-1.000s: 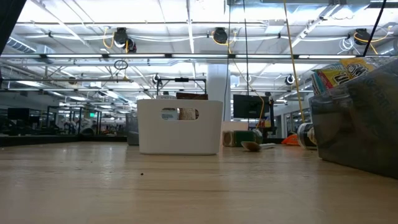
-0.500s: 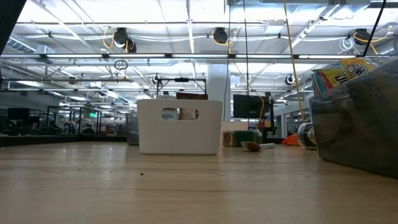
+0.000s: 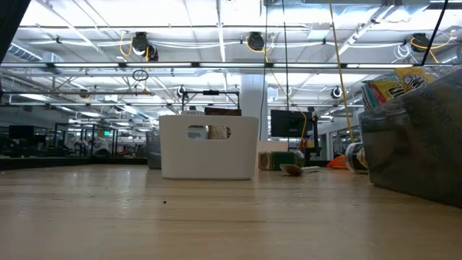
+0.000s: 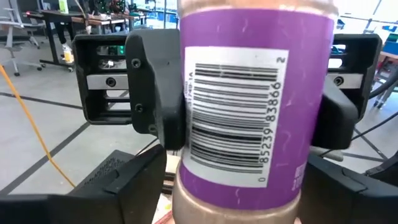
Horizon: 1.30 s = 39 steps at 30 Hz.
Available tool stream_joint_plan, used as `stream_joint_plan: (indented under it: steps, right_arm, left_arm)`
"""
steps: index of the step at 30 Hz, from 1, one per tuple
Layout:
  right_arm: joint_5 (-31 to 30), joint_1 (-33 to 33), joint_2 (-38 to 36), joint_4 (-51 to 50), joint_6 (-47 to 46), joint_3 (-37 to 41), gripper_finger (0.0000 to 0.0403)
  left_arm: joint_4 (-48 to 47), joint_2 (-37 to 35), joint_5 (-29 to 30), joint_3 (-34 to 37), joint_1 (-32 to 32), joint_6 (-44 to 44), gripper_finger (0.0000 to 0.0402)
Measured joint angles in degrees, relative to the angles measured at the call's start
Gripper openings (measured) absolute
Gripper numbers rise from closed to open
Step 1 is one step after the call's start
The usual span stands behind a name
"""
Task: Pick & Place Food Item
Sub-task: Put the purple seasoning bottle into the white bin
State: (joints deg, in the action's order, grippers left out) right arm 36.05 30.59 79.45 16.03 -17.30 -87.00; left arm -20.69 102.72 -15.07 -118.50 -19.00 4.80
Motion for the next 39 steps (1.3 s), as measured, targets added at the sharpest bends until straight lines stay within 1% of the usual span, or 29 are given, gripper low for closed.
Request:
stream_joint_plan:
  steps: [4,10,13,17,21,24,27,35,39]
  right_arm:
    - [0.0,1.1,-0.7,-0.1,0.0,0.0,0.0177]
    - [0.2,3.7,-2.9,-2.7,0.4,0.0,0.0175]
    - [0.3,4.9,-4.0,-6.9,1.9,0.0,0.0175]
    - [0.2,4.9,-4.7,-13.8,6.3,0.0,0.0174]
    - [-0.3,2.8,-4.6,-18.7,10.6,0.0,0.0174]
    - [-3.6,0.1,-4.1,-20.3,13.8,0.0,0.0174]
    - [-6.3,-2.4,-3.1,-22.9,17.1,0.0,0.0174]
    - [-14.8,-7.9,-0.4,-25.6,24.9,0.0,0.0174]
    - [-18.2,-9.1,-0.1,-26.3,28.4,0.0,0.0174]
  left_arm:
    - [-0.9,-0.2,0.1,0.0,-0.3,-0.4,0.0318]
    - [-7.2,-2.1,0.2,0.0,-1.9,-1.6,0.0311]
    - [-9.6,-3.7,0.2,0.0,-2.7,-1.9,0.0308]
    - [-11.4,-6.1,0.2,0.0,-4.0,-1.3,0.0311]
    - [-14.1,-8.3,0.2,0.0,-5.9,3.5,0.0314]
    - [-16.2,-9.1,0.2,0.0,-7.1,8.4,0.0311]
    - [-17.1,-9.5,0.1,0.0,-7.7,11.0,0.0303]
    - [-18.2,-9.6,0.5,0.0,-5.2,10.3,0.0277]
    - [-22.7,-9.6,4.6,0.0,-3.5,8.6,0.0265]
